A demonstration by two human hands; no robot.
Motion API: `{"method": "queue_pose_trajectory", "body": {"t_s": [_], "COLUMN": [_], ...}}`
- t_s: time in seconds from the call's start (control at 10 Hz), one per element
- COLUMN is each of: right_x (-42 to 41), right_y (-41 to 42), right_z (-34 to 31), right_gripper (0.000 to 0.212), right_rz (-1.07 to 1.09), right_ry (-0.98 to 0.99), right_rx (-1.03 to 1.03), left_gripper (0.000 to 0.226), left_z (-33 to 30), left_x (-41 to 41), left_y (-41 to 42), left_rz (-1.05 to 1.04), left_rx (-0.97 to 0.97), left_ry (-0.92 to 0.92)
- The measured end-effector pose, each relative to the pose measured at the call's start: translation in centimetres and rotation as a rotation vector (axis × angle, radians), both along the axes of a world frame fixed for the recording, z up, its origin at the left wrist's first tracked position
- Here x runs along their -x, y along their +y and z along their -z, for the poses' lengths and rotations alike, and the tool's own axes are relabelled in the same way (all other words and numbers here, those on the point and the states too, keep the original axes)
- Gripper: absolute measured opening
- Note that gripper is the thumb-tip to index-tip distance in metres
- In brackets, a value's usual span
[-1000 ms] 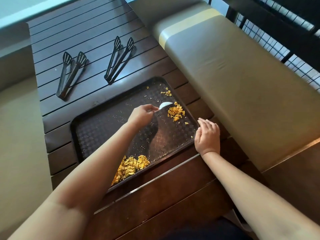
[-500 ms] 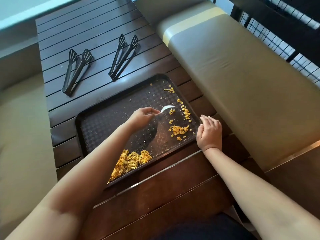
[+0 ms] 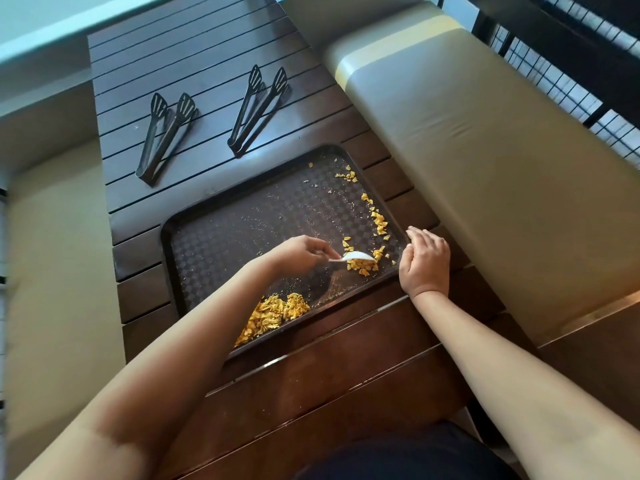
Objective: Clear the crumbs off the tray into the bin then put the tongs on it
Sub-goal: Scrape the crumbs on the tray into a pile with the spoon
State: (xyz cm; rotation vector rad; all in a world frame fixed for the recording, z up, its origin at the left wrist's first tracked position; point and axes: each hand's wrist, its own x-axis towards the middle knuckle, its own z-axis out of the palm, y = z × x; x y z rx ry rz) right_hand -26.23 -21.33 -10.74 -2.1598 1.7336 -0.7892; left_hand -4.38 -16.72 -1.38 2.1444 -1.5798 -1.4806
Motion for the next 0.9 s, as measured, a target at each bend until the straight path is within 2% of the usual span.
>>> {"method": "queue_pose_trajectory", "body": {"t_s": [0.1, 0.2, 0.3, 0.5, 0.6, 0.7, 0.9], "right_x": [0.1, 0.1, 0.1, 0.0, 0.0, 0.0, 0.1], "right_y": [-0.1, -0.2, -0.2, -0.1, -0.1, -0.2, -0.2], "right_z": [0.0, 0.0, 0.0, 0.0, 0.0, 0.1, 0.1], "right_gripper": [0.048, 0.049, 0.049, 0.047, 0.047, 0.048, 0.047], "right_rz": [0.001, 0.005, 0.01, 0.016, 0.015, 0.008, 0.008], "right_ry": [-0.024, -0.045, -0.063, -0.044, -0.038, -0.037, -0.038], "right_rx": [-0.007, -0.006, -0.012, 0.009, 0.008, -0.001, -0.002], "left_gripper": [0.015, 0.018, 0.02, 0.016, 0.017, 0.019, 0.018], "left_z": [-0.4, -0.5, -0.2, -1.4, -1.3, -0.7, -0.5], "left_x": [1.2, 2.3, 3.1, 1.3, 1.3, 3.0, 3.3], "left_y": [-0.4, -0.7, -0.5, 0.2, -0.2, -1.2, -1.7], "left_rz": [-0.075, -0.041, 0.059, 0.123, 0.054, 0.073, 0.183], "left_rx": [0.167, 0.211, 0.164, 0.064, 0.097, 0.195, 0.162], "left_ry": [-0.104, -0.242, -0.261, -0.231, -0.143, -0.151, -0.193]}}
